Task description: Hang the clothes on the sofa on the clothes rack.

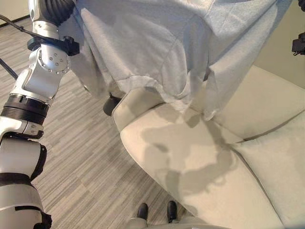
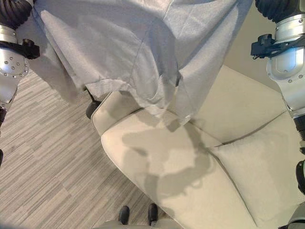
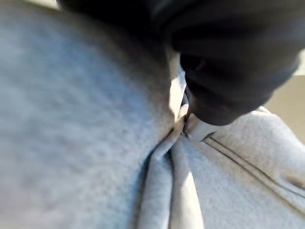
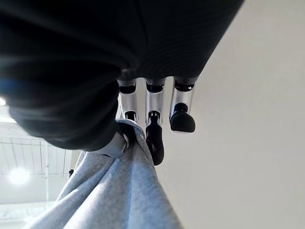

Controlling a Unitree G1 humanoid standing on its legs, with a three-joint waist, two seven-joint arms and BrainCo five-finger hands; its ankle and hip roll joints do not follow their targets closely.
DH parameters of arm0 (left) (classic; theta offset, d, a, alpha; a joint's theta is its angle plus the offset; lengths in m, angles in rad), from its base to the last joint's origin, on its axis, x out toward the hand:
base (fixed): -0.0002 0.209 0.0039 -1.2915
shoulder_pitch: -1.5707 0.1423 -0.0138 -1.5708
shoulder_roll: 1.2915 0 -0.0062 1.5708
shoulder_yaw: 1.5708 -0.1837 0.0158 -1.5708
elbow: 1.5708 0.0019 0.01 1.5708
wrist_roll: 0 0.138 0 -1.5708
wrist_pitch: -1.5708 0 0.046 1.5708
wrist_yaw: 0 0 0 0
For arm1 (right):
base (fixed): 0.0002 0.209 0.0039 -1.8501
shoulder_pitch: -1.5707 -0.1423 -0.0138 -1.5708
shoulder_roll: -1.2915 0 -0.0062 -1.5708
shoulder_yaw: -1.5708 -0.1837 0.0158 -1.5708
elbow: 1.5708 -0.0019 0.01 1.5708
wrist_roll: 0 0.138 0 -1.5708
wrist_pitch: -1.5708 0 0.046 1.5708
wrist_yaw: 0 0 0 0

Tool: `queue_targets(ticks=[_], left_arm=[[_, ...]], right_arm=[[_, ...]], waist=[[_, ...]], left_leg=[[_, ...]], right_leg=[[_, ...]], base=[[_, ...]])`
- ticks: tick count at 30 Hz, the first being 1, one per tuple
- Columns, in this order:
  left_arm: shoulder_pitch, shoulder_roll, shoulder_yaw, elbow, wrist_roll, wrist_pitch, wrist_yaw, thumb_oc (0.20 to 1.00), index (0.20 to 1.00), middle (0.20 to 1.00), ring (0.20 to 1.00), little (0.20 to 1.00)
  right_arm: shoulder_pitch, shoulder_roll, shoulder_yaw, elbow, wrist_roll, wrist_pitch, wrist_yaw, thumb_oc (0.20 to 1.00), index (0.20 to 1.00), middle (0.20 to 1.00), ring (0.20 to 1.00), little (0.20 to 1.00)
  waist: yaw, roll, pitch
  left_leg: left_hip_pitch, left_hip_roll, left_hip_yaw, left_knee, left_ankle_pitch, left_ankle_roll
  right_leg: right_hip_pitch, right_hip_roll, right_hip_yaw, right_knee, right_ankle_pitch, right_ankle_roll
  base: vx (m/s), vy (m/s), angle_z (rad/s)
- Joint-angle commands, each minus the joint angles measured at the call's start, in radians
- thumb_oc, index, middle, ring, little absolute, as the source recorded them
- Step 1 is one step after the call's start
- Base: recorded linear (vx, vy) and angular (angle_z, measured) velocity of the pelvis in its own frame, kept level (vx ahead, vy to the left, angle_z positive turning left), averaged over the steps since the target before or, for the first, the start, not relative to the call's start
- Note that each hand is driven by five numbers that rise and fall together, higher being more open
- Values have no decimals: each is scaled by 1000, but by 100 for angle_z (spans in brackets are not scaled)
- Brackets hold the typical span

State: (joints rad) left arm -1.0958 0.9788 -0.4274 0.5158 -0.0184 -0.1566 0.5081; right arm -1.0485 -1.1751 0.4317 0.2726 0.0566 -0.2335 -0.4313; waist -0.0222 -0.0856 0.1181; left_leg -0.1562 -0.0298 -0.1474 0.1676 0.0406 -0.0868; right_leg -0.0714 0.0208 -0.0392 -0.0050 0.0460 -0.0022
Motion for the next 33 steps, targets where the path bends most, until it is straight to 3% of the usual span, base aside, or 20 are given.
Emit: queue_targets(ticks=[1,4,7,9,10,11,13,15,16,17,18,19,21,22,23,24,25,26,29,33], left_arm=[[-28,39,98,12,-35,-22,36,200,200,200,200,200],[-48,66,68,29,-36,-23,38,200,200,200,200,200],[-97,69,25,56,-43,-31,47,200,200,200,200,200],[-107,76,15,61,-48,-41,59,200,200,200,200,200],[-106,76,14,60,-48,-41,59,200,200,200,200,200],[-124,89,-4,45,-45,-43,76,200,200,200,200,200],[-133,84,5,21,-26,-38,79,200,200,200,200,200],[-127,78,10,0,-16,-38,75,200,200,200,200,200],[-120,81,20,-37,-11,-42,74,200,200,200,200,200],[-117,82,21,-41,-10,-40,74,200,200,200,200,200],[-128,102,16,-73,-5,-42,79,200,200,200,200,200],[-139,113,15,-83,6,-38,82,200,200,200,200,200],[-147,110,11,-97,18,-35,76,200,200,200,200,200],[-146,111,13,-96,18,-34,76,200,200,200,200,200],[-147,93,17,-90,20,-33,64,200,200,200,200,200],[-150,87,20,-85,17,-31,60,200,200,200,200,200],[-138,47,36,-84,10,-26,46,200,200,200,200,200],[-135,34,42,-82,8,-25,41,200,200,200,200,200],[-106,10,68,-77,9,-16,33,200,200,200,200,200],[-59,3,83,-67,-1,-20,21,200,200,200,200,200]], right_arm=[[-67,-38,-39,22,11,-13,-37,200,200,200,200,200],[-47,-54,-44,28,9,-13,-37,200,200,200,200,200],[-39,-82,-56,46,10,-11,-67,200,200,200,200,200],[-4,-96,-76,43,-5,-2,-76,200,200,200,200,200],[4,-96,-83,40,-7,-1,-76,200,200,200,200,200],[3,-112,-86,36,-34,3,-81,200,200,200,200,200],[42,-110,-119,26,-50,8,-71,200,200,200,200,200],[68,-108,-148,17,-63,19,-64,200,200,200,200,200],[83,-80,-166,5,-80,23,-60,200,200,200,200,200],[91,-78,-173,1,-81,25,-60,200,200,200,200,200],[69,-33,-157,6,-90,28,-74,200,200,200,200,200],[47,-24,-136,10,-98,29,-80,200,200,200,200,200],[22,-29,-117,4,-97,33,-70,200,200,200,200,200],[18,-29,-113,5,-96,33,-70,200,200,200,200,200],[4,-36,-104,-3,-87,25,-62,200,200,200,200,200],[4,-37,-108,-11,-85,22,-63,200,200,200,200,200],[22,-41,-123,-11,-77,15,-60,200,200,200,200,200],[29,-43,-126,-5,-74,16,-60,200,200,200,200,200],[58,-48,-144,-15,-78,18,-55,200,200,200,200,200],[57,-33,-128,-14,-79,20,-40,200,200,200,200,200]], waist=[[-1,-9,-12],[12,-12,-38],[8,-5,-45],[7,3,-54],[9,3,-54],[29,23,-61],[24,37,-78],[23,33,-82],[19,23,-83],[25,16,-89],[40,3,-84],[52,1,-86],[46,-1,-85],[46,0,-89],[44,-2,-95],[44,-1,-99],[39,-17,-88],[34,-26,-81],[31,-38,-67],[31,-40,-63]], left_leg=[[-68,-18,85,182,-78,1],[-74,107,68,30,-34,11],[-115,236,44,-138,104,-33],[-131,287,22,-203,142,-63],[-126,289,23,-210,145,-65],[-131,291,-50,-195,169,-92],[-103,261,-88,-149,102,-122],[-103,241,-73,-127,72,-120],[-94,205,-41,-107,34,-107],[-98,201,-33,-103,31,-104],[-95,182,24,-119,25,-83],[-92,181,55,-133,24,-76],[-79,151,80,-175,37,-53],[-75,153,81,-183,34,-55],[-58,120,102,-221,39,-33],[-48,108,108,-232,41,-26],[-10,50,111,-243,42,-5],[-1,28,105,-243,45,1],[41,-6,94,-241,32,17],[60,-21,89,-203,0,28]], right_leg=[[52,-31,49,23,-53,102],[82,-65,50,-2,-87,126],[101,-108,52,-11,-114,151],[128,-146,73,-13,-133,171],[129,-145,73,-13,-133,171],[155,-186,105,-11,-131,194],[171,-248,116,-12,-99,219],[167,-285,111,-11,-73,233],[128,-340,122,-4,32,241],[122,-346,129,-9,35,244],[67,-376,103,-5,155,241],[59,-383,62,-13,168,239],[47,-330,62,11,153,211],[45,-329,62,14,146,210],[48,-239,62,32,54,198],[54,-206,50,35,7,191],[46,-68,58,62,-68,160],[38,-20,78,57,-73,147],[58,21,105,28,-78,111],[76,17,108,-25,-35,114]], base=[[131,134,12],[236,202,7],[219,322,-11],[223,336,-5],[292,502,-29],[309,586,-38],[360,693,-50],[200,487,-66],[120,381,-21],[95,636,5],[-21,390,11],[19,472,-32],[55,279,-49],[64,383,-5],[88,324,23],[116,543,43],[91,338,26],[72,262,8],[69,87,16],[21,8,13]])
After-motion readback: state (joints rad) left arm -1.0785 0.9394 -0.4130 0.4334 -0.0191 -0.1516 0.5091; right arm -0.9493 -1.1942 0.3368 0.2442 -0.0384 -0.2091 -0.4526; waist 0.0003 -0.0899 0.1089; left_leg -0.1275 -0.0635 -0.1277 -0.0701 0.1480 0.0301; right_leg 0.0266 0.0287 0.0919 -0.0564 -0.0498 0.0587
